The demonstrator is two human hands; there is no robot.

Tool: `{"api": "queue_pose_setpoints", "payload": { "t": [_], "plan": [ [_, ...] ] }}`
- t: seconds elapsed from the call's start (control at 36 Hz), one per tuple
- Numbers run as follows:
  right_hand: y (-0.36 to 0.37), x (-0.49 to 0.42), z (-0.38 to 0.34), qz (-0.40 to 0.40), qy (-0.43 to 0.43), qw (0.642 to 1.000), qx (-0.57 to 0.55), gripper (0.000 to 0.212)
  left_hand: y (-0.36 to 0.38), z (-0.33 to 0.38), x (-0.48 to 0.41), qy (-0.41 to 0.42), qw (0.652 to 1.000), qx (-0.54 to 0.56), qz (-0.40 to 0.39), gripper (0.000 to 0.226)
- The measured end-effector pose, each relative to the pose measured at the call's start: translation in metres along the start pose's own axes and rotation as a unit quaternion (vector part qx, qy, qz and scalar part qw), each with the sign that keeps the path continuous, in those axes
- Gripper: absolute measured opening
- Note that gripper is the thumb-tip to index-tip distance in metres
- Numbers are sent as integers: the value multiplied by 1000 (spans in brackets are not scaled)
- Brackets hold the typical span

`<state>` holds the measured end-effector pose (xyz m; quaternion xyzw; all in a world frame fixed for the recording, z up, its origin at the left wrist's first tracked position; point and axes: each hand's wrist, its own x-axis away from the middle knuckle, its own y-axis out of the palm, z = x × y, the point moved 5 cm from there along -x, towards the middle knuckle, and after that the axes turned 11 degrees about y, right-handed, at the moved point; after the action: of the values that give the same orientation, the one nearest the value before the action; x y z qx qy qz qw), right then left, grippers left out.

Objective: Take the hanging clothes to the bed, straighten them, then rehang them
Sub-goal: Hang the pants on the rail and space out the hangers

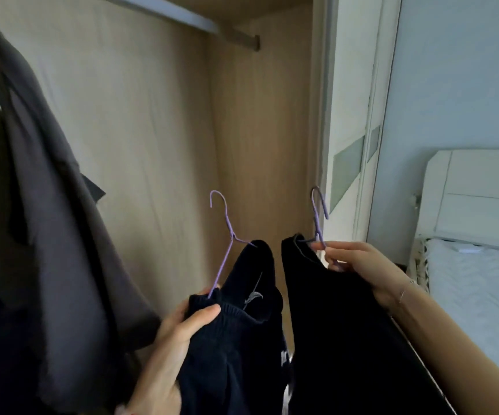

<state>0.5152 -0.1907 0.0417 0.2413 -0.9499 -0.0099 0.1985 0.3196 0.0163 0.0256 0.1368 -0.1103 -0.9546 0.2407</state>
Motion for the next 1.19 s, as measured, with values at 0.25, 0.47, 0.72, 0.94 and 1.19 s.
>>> {"api": "queue_pose_setpoints", "payload": {
  "t": [0.25,0.47,0.72,0.94,1.19],
  "plan": [
    [65,-99,-64,-87,-63,994,-1,32,-9,22,-79,117,990,-4,75,38],
    [124,-181,-106,-227,-92,969,10,28,-14,65,-129,196,963,-83,165,44],
    [175,-214,-189,-371,-114,921,44,29,7,147,-161,238,908,-199,281,51],
    [251,-226,-259,-424,-96,898,64,25,-21,214,-221,138,905,-174,363,9],
    [316,-215,-336,-439,-85,889,95,39,-32,287,-232,169,878,-286,343,31]
  ]
}}
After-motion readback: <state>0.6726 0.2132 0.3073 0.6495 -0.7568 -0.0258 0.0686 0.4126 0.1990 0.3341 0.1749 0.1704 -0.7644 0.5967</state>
